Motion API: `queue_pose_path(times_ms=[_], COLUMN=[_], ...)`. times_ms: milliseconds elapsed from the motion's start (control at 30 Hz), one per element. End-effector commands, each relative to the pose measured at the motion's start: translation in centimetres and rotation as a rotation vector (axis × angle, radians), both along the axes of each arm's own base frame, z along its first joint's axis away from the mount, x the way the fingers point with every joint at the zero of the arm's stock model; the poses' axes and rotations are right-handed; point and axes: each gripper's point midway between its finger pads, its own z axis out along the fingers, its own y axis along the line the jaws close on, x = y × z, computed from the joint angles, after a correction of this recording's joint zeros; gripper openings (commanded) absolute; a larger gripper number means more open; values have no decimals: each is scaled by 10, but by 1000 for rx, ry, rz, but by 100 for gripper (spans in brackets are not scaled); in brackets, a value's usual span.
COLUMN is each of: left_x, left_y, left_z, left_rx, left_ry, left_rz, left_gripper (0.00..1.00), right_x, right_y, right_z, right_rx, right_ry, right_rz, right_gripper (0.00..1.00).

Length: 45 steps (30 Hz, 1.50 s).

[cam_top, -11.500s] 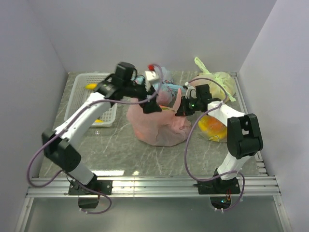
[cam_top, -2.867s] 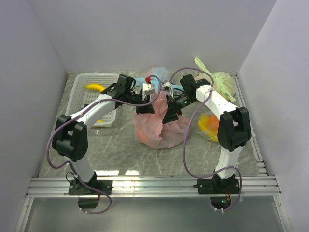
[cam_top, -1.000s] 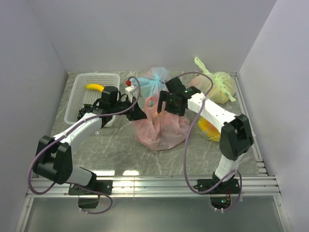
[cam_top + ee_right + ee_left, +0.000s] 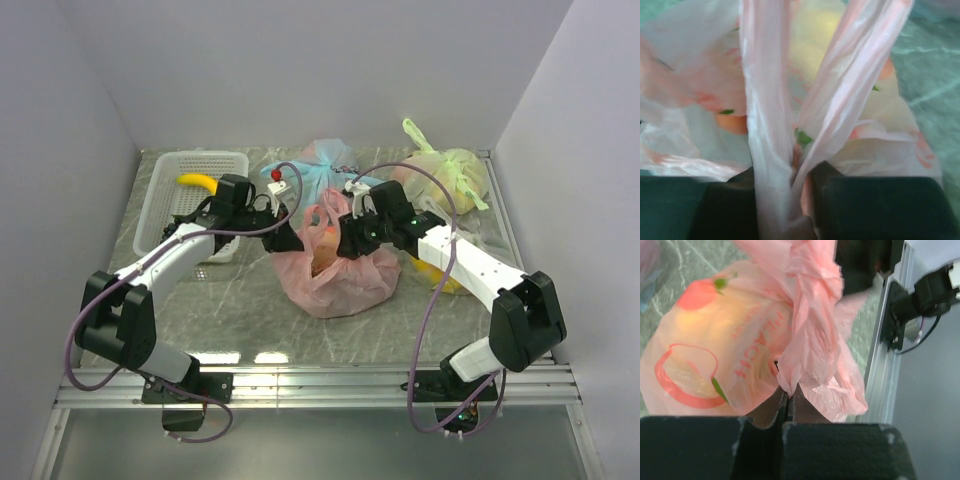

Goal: Place the fake fruits into the plastic bag and tie a complex knot

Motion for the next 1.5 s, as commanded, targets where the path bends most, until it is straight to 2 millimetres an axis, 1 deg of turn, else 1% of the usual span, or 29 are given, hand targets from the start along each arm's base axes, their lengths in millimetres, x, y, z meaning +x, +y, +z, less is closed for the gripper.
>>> queue_pose_path(times_ms=[0, 33, 67, 167, 267, 367, 433, 467, 533, 567, 633, 667, 700, 767, 833, 900, 933, 1000, 1033, 1067, 1133, 1167, 1200, 1233, 1267, 1300, 1333, 1400, 1467], left_x=[-4, -3, -3, -4, -5, -6, -7, -7, -8, -8, -7, -5, -5, -2, -1, -2, -3, -3, -3, -1, -3, -6, -10, -16, -20, -25, -29, -31, -26], left_y=[-9, -9, -10, -12, -12, -13, -14, -15, -16, -18, -20, -21, -21, -22, -22, -22, -23, -23, -23, -22, -22, -22, -21, -18, -17, -19, -19, -20, -23], left_z=[16, 17, 18, 19, 19, 22, 21, 22, 21, 20, 19, 20, 20, 21, 20, 20, 23, 22, 21, 21, 22, 24, 25, 22, 23, 31, 32, 33, 33], left_rx=[-18, -20, -25, -27, -26, -28, -27, -28, -25, -24, -16, -16, -12, -10, -10, -15, -19, -20, -17, -8, -8, -8, -13, 6, 4, -18, -17, -11, -10], left_ry=[-103, -104, -104, -114, -114, -123, -127, -127, -126, -125, -131, -139, -140, -145, -138, -137, -133, -135, -128, -132, -133, -139, -143, -173, -193, -217, -225, -240, -244], left_rz=[-137, -138, -141, -143, -143, -139, -140, -144, -147, -150, -142, -132, -124, -104, -91, -82, -75, -61, -46, -28, -38, -50, -75, -115, -148, -199, -234, -304, -326], left_gripper=[1, 1, 0, 1, 0, 0, 1, 1, 1, 1, 1, 1, 1, 1, 0, 1, 0, 1, 0, 1, 0, 1, 1, 0, 1, 1, 1, 0, 1], right_x=[2, 1, 0, 5, 2, -2, -3, -4, 0, 7, 15, 25, 28, 30, 29, 29, 36, 32, 36, 38, 39, 35, 37, 37, 32, 27, 27, 16, 8], right_y=[12, 10, 4, -13, -28, -35, -32, -30, -27, -24, -22, -20, -20, -17, -13, -5, -7, 4, 1, 1, -3, -2, -7, -4, -5, 1, -1, 8, 10], right_z=[26, 26, 24, 28, 36, 41, 43, 38, 36, 31, 26, 26, 24, 30, 35, 38, 35, 29, 24, 14, 2, -10, -12, -12, -13, -8, -4, 16, 29], right_rx=[67, 67, 53, 54, 80, 111, 136, 145, 163, 171, 177, 175, 175, 214, 248, 233, 199, 155, 120, 86, 20, 9, 26, 37, 47, 74, 45, 89, 96], right_ry=[-129, -125, -104, -83, -62, -47, -46, -30, -16, -7, 48, 75, 105, 196, 261, 263, 252, 259, 242, 240, 213, 237, 249, 220, 219, 207, 137, 66, -27], right_rz=[153, 153, 140, 67, -5, -55, -58, -59, -78, -90, -160, -195, -233, -333, -414, -450, -507, -515, -544, -549, -535, -496, -461, -366, -317, -230, -135, 26, 171], right_gripper=[63, 86, 90, 91, 91, 91, 88, 80, 77, 76, 79, 82, 89, 92, 93, 95, 96, 96, 96, 95, 79, 66, 12, 0, 0, 0, 0, 0, 0])
